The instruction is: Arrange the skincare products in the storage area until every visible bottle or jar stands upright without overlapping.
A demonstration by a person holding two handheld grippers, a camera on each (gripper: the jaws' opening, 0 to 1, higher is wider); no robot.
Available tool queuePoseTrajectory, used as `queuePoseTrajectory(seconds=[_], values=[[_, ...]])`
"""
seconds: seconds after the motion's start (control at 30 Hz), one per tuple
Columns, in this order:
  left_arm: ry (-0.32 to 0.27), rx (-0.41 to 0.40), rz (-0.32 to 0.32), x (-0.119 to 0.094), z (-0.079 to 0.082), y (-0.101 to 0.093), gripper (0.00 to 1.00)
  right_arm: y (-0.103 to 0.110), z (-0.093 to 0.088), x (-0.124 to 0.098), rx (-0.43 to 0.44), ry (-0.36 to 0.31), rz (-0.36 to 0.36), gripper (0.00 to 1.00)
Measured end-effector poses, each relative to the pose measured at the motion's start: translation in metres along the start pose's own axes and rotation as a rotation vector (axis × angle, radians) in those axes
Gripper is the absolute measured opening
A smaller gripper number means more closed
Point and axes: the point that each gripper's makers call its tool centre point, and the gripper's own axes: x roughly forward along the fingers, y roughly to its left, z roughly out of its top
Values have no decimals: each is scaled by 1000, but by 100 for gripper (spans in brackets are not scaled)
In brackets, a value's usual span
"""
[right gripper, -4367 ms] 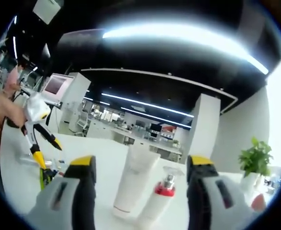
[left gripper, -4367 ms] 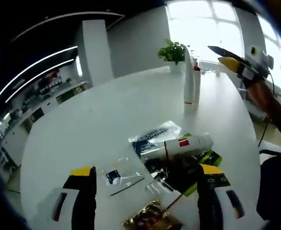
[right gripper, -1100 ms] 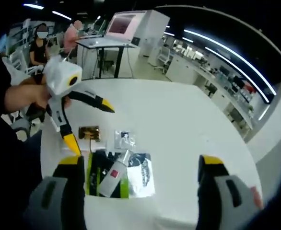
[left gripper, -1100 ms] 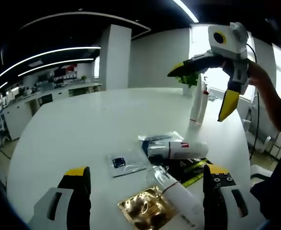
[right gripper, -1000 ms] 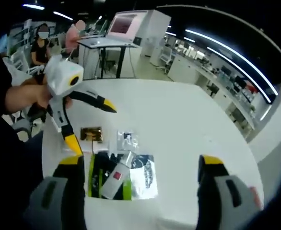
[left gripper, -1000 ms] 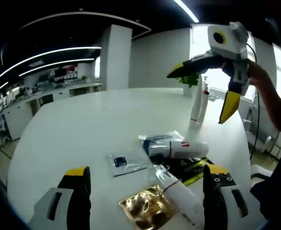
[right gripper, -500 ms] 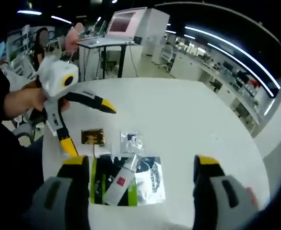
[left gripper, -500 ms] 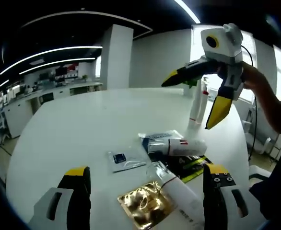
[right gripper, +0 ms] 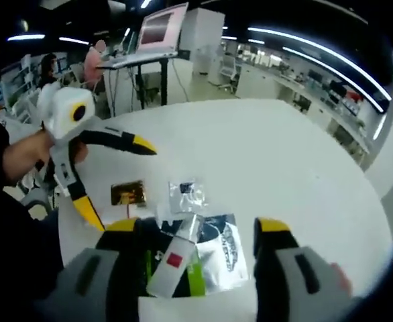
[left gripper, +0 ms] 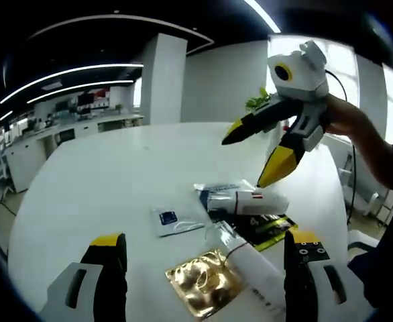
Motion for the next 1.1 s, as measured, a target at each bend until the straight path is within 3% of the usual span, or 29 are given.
queuePoseTrajectory(seconds=[0.37,0.77,1.1], values=[[-3,2,-2,-2,0,-1,100,5,-14,14,43,21,34,52],[2,4,1,-4,-2,-1,100,-3,-15,23,75,21,39,46],[6,2,1,-5,-5,1,100,6,-18,27,99,12,54,44]])
